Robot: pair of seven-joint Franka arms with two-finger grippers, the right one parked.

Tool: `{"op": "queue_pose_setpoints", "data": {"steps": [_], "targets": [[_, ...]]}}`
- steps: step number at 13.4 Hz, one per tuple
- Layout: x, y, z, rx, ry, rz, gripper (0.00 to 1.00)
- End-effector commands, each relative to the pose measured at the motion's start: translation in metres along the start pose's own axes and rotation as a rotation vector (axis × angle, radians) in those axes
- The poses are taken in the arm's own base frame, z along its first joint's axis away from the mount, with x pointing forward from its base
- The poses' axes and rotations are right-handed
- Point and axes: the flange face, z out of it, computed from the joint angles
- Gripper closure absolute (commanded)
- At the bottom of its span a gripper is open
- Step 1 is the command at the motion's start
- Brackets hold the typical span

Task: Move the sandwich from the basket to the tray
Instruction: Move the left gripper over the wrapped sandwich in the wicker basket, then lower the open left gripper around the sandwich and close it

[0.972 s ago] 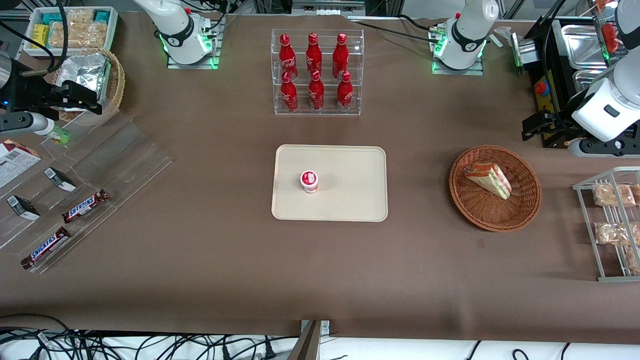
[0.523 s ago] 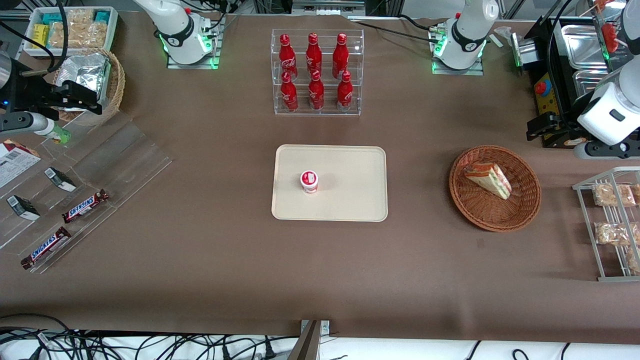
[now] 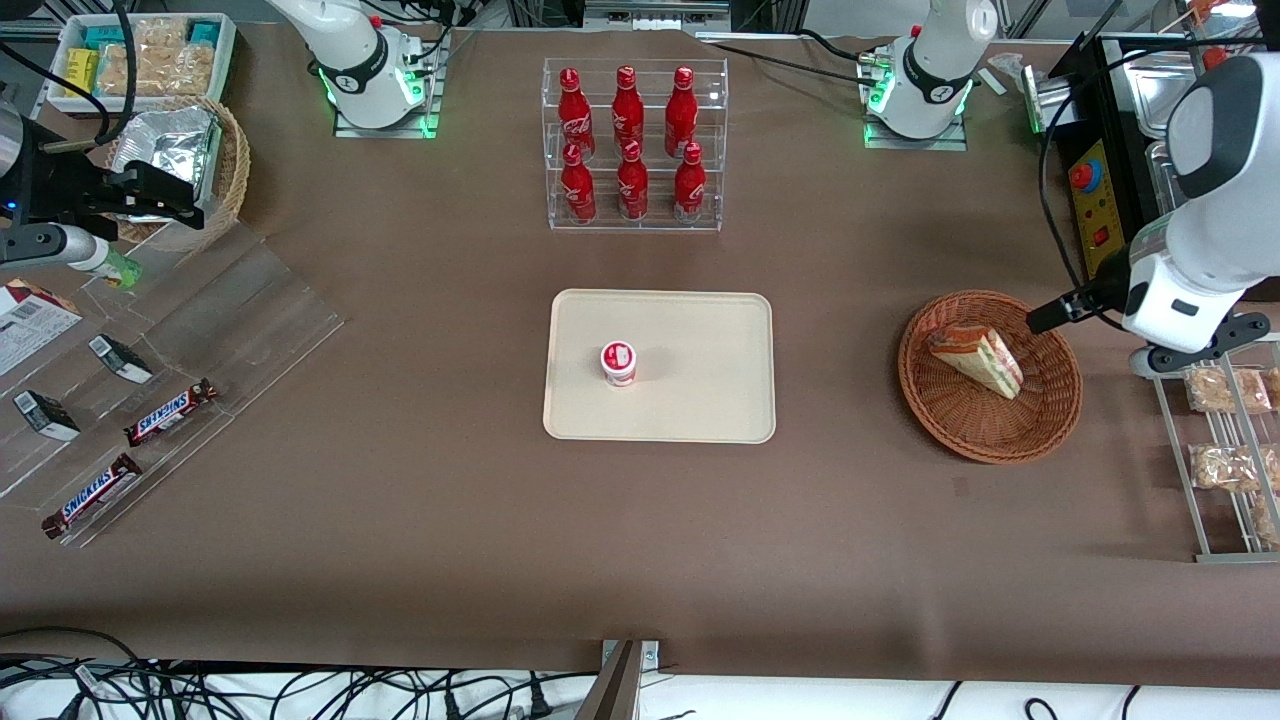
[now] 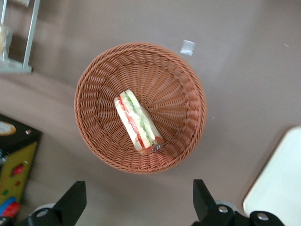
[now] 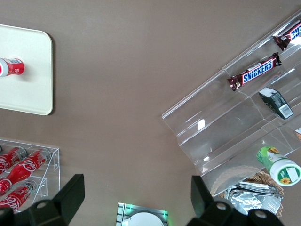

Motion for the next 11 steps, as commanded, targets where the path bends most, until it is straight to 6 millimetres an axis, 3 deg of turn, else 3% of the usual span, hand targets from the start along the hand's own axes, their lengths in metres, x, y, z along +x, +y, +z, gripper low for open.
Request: {"op": "queue_pose_setpoints", "data": {"steps": [1, 8, 11], "targets": [[-0.005, -0.010, 0.034, 0.010, 0.028, -0.147, 0.00], [-0.026, -0.014, 0.135, -0.007, 0.148, -0.344, 0.00], [-0.026, -0.025, 0.161, -0.042, 0.167, -0.372, 0.00]]}}
